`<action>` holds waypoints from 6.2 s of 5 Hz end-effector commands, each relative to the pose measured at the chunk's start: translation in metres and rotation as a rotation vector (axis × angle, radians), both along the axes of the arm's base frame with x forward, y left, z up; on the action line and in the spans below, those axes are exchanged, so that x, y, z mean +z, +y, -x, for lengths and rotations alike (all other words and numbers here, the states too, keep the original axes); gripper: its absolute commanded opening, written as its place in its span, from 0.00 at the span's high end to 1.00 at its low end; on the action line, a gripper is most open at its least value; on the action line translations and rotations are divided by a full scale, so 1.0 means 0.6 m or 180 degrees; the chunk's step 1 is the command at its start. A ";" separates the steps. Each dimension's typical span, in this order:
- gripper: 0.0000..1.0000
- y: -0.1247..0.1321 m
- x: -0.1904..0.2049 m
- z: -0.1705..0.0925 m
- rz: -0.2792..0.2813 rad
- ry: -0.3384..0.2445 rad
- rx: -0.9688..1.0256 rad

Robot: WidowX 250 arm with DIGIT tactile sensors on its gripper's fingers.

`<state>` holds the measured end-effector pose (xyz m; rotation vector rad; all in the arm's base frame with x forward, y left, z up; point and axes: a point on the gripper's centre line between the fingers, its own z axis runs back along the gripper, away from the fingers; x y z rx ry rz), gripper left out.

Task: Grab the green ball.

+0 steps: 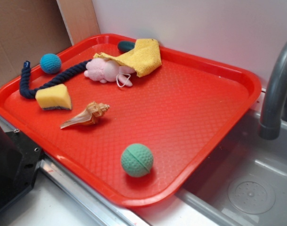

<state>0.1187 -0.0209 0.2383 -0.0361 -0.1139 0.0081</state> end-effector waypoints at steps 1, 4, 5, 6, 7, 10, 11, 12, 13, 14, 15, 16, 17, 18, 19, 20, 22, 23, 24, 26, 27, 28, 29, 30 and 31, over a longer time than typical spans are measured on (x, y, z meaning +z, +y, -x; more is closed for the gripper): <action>0.00 -0.170 -0.132 -0.073 0.0005 -0.0236 -0.1577; 0.00 -0.247 -0.267 -0.012 0.0134 0.0159 -0.3013; 0.00 -0.221 -0.278 -0.017 0.0053 0.0203 -0.2872; 0.00 -0.220 -0.294 -0.022 0.0083 0.0133 -0.3001; 0.00 -0.236 -0.318 -0.024 0.0173 0.0124 -0.3146; 1.00 -0.257 -0.339 0.054 0.0236 0.0201 -0.3139; 1.00 -0.249 -0.325 0.073 0.0187 0.0130 -0.3056; 1.00 -0.195 -0.287 -0.010 0.0164 0.0021 -0.2724; 1.00 -0.134 -0.229 -0.075 0.0118 -0.0077 -0.2212; 1.00 -0.080 -0.189 -0.078 0.0114 -0.0011 -0.1653; 1.00 -0.049 -0.156 -0.069 0.0025 0.0036 -0.1295; 1.00 -0.042 -0.137 -0.069 -0.0029 0.0022 -0.1168; 0.71 -0.052 -0.138 -0.059 0.0072 0.0061 -0.1409; 0.00 -0.106 -0.203 -0.049 0.0272 0.0150 -0.2058; 0.00 -0.161 -0.235 -0.027 0.0232 0.0255 -0.2488; 0.00 -0.218 -0.269 0.001 0.0273 0.0212 -0.2939; 0.00 -0.243 -0.304 0.035 0.0335 0.0356 -0.3143; 0.00 -0.227 -0.312 0.034 0.0354 0.0344 -0.3063; 0.00 -0.223 -0.330 0.033 0.0394 0.0449 -0.3059; 0.00 -0.229 -0.352 0.020 0.0371 0.0540 -0.3121; 1.00 -0.223 -0.349 0.022 0.0361 0.0475 -0.3014; 1.00 -0.218 -0.338 0.028 0.0361 0.0392 -0.2955; 1.00 -0.220 -0.332 0.013 0.0368 0.0337 -0.2946; 1.00 -0.223 -0.328 0.013 0.0330 0.0321 -0.2939; 1.00 -0.197 -0.289 0.011 0.0188 0.0191 -0.2682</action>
